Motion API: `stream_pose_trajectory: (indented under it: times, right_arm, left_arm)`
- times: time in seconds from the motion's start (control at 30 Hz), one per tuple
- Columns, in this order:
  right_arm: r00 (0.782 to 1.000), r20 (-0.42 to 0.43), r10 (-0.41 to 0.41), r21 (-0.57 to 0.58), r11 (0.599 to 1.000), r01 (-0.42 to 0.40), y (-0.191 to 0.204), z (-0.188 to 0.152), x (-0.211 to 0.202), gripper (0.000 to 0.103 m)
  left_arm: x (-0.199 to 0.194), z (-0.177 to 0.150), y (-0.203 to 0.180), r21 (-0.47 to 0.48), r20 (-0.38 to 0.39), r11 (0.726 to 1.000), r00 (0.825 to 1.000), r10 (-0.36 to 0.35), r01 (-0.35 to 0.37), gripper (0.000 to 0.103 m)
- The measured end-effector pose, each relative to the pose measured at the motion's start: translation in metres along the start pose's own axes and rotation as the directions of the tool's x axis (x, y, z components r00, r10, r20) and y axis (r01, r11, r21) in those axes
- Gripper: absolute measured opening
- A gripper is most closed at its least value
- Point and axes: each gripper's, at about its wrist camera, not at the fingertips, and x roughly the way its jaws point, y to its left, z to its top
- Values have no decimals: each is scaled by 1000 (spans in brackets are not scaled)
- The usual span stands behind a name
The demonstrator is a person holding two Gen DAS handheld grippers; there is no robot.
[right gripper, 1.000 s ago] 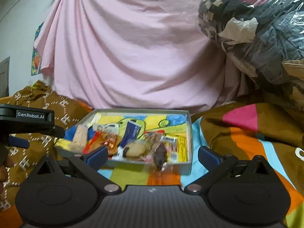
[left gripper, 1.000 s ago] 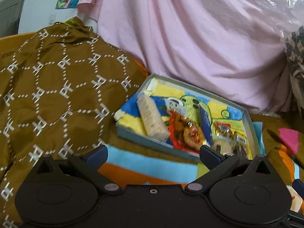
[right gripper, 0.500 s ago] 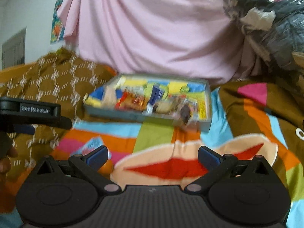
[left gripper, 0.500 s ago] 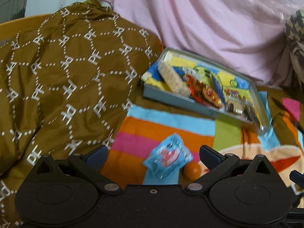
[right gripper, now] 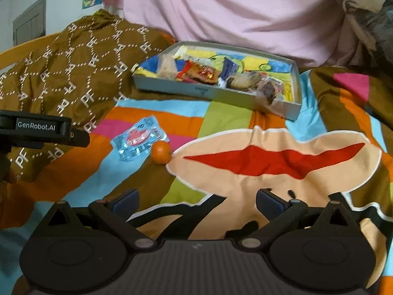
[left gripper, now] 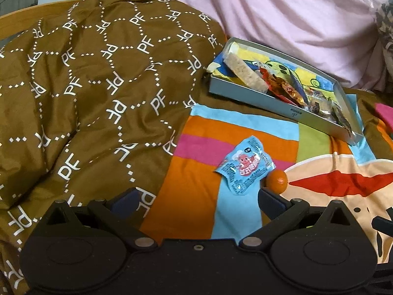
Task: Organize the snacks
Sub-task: 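Move left tool to the blue fish-snack packet while right approaches the orange mandarin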
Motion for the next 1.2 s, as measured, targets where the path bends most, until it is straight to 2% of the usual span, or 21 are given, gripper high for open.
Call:
stream_pose_trajectory:
  times: [0.23, 0.77, 0.97, 1.1, 1.2]
  right_arm:
    - [1000, -17, 17, -26, 999, -18, 6, 2, 7, 103]
    - [997, -38, 71, -34, 997, -72, 13, 11, 29, 103]
    - [997, -38, 74, -2, 997, -74, 6, 19, 51, 103]
    - [999, -7, 50, -21, 999, -50, 1, 24, 66, 103]
    - [998, 6, 58, 6, 998, -58, -6, 27, 75, 103]
  left_arm:
    - [8, 3, 2, 13, -10, 1000, 1000, 9, -9, 102]
    - [40, 15, -4, 127, -26, 992, 1000, 9, -6, 102]
    - [48, 23, -11, 200, 47, 980, 999, 6, -16, 102]
    - [54, 33, -14, 217, 78, 976, 997, 14, -31, 102]
    - [58, 39, -14, 222, 93, 975, 996, 12, -32, 102]
